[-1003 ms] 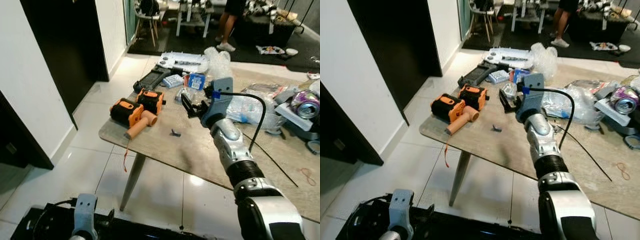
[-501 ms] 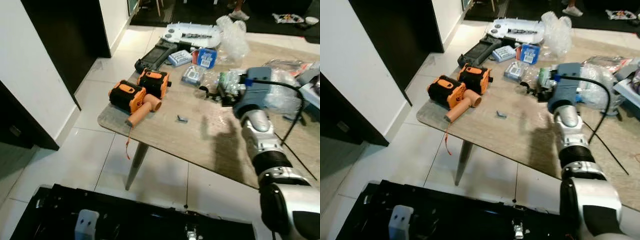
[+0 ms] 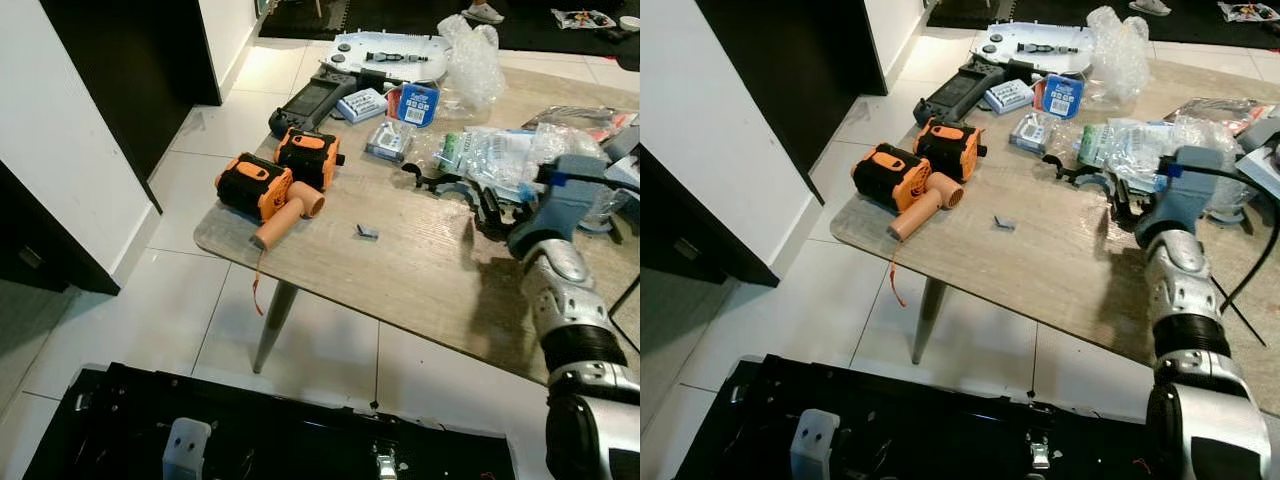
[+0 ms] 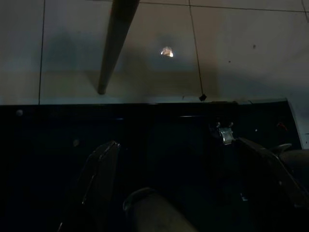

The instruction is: Picking trash to rubbish bin

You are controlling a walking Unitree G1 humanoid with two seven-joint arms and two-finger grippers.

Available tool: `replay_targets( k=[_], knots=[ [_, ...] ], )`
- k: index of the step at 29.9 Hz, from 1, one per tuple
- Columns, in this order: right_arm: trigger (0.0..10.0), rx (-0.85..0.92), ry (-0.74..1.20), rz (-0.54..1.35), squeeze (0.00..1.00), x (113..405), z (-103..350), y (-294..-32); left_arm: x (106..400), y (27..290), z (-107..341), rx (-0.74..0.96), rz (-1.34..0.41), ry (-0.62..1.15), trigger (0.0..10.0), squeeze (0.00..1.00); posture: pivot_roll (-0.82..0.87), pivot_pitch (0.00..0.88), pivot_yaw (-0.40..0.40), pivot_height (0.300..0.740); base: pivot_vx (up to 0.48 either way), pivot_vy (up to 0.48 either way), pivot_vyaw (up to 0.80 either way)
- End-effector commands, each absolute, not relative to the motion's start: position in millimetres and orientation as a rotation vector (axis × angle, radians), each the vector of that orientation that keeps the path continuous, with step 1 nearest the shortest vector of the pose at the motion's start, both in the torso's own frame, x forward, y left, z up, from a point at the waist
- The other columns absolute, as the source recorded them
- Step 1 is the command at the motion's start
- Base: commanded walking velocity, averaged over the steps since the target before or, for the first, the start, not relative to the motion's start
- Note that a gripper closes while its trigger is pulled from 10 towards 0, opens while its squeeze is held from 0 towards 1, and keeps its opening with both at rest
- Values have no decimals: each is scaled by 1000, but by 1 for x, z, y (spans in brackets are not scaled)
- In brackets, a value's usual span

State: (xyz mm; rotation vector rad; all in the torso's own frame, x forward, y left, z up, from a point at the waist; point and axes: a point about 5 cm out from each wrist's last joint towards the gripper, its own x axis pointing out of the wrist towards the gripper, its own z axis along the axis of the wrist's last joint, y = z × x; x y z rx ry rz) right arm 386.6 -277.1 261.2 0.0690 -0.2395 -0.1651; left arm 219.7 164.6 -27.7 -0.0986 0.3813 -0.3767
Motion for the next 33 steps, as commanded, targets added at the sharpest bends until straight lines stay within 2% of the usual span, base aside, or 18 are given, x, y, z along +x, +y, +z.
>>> replay_targets(
  k=[1,7,13,15,26,30,33],
  knots=[
    [10000,82,-221,-141,0,384,259,-279,207,169,-38,-99,-369,449,10000,0,-11,372,64,740,0,0,0],
    [10000,30,-191,-29,0,376,274,-279,213,169,-37,-97,-365,453,10000,0,-25,353,60,740,0,0,0],
    [10000,-94,-85,47,0,365,279,-284,219,169,-36,-95,-362,460,10000,0,-42,324,56,740,0,0,0],
    [10000,-181,13,34,0,360,270,-291,223,169,-35,-91,-361,463,10000,0,-45,315,56,740,0,0,0],
    [10000,-239,231,27,0,355,230,-298,232,168,-33,-84,-356,464,10000,0,-55,284,52,740,0,0,0],
    [10000,-247,203,90,0,358,223,-289,234,167,-32,-83,-351,463,10000,0,-55,277,50,740,0,0,0],
    [10000,-307,137,70,0,362,232,-287,236,168,-31,-84,-345,460,10000,0,-48,274,50,740,0,0,0]
  ],
)
